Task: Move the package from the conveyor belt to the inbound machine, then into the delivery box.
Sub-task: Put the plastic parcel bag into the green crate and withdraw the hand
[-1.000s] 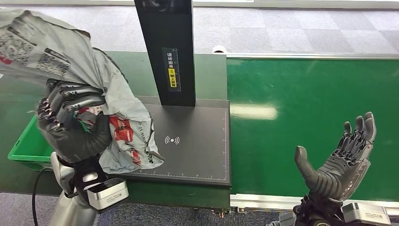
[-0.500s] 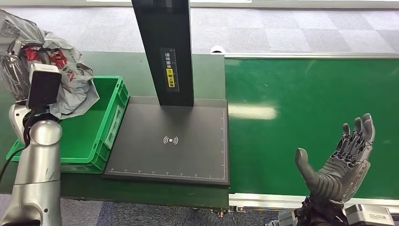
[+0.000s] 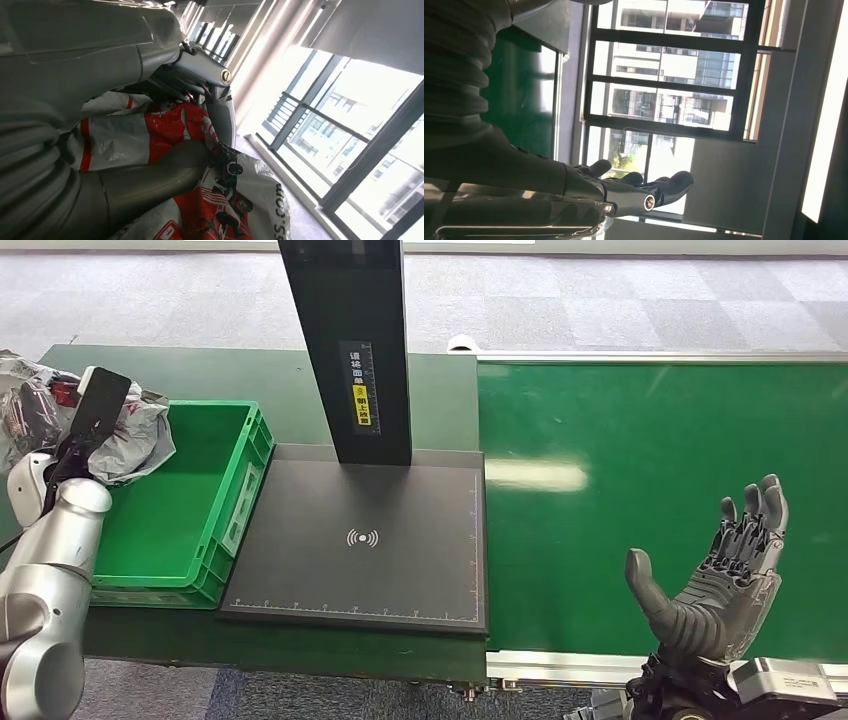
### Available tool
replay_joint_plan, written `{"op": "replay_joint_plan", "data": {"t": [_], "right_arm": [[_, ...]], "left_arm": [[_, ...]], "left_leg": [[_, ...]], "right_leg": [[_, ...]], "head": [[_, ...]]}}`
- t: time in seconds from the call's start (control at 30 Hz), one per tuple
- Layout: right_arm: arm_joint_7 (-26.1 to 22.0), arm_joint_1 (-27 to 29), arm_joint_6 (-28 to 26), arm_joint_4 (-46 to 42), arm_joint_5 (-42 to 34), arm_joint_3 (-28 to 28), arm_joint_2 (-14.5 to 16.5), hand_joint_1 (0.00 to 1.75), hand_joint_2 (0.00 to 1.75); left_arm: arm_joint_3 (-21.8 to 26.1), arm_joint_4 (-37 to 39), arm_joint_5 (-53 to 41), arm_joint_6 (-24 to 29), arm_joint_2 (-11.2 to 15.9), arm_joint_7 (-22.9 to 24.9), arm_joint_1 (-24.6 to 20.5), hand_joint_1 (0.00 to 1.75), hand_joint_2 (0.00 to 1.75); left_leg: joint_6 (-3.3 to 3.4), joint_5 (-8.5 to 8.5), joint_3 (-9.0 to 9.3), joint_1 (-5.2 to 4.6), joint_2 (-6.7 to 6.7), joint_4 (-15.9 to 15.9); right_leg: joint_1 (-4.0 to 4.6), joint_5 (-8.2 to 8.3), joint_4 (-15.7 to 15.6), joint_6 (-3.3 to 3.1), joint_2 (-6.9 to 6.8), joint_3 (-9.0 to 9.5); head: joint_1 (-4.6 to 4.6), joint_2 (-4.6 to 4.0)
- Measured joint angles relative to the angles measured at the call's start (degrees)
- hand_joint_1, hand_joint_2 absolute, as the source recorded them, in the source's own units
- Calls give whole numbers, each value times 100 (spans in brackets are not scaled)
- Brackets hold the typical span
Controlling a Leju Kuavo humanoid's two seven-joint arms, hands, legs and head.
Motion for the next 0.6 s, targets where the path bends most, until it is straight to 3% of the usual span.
{"op": "replay_joint_plan", "data": {"t": [0.23,0.27,0.3,0.37,0.4,0.43,0.6], "right_arm": [[75,-76,58,63,19,-1,6,0,175],[78,-82,63,70,20,0,7,0,175],[81,-87,66,74,22,1,7,0,175],[91,-101,74,83,32,1,7,0,175],[97,-113,78,90,39,1,8,0,175],[103,-126,83,99,44,3,9,0,175],[114,-165,86,152,49,37,11,0,175]], "left_arm": [[-10,611,-288,-32,67,273,-244,169,175],[-12,658,-300,-34,69,278,-261,156,175],[-14,698,-306,-38,69,267,-276,127,175],[-15,764,-308,-45,64,162,-303,48,175],[-15,788,-309,-47,56,88,-320,17,175],[-16,811,-312,-46,44,20,-340,2,175],[-19,851,-236,-50,-58,-208,-427,0,175]], "left_leg": [[0,0,0,0,-2,0],[0,0,0,0,-2,0],[0,0,0,0,-2,0],[0,0,0,0,-2,0],[0,0,0,0,-2,0],[0,0,0,0,-2,0],[0,0,0,0,-2,0]], "right_leg": [[0,0,0,0,0,0],[0,0,0,0,0,0],[0,0,0,0,0,0],[0,0,0,0,0,-1],[0,0,0,0,0,-1],[0,0,0,0,0,-1],[0,0,0,0,-1,-1]], "head": [[1,0],[1,0],[1,0],[1,0],[1,0],[1,0],[0,0]]}}
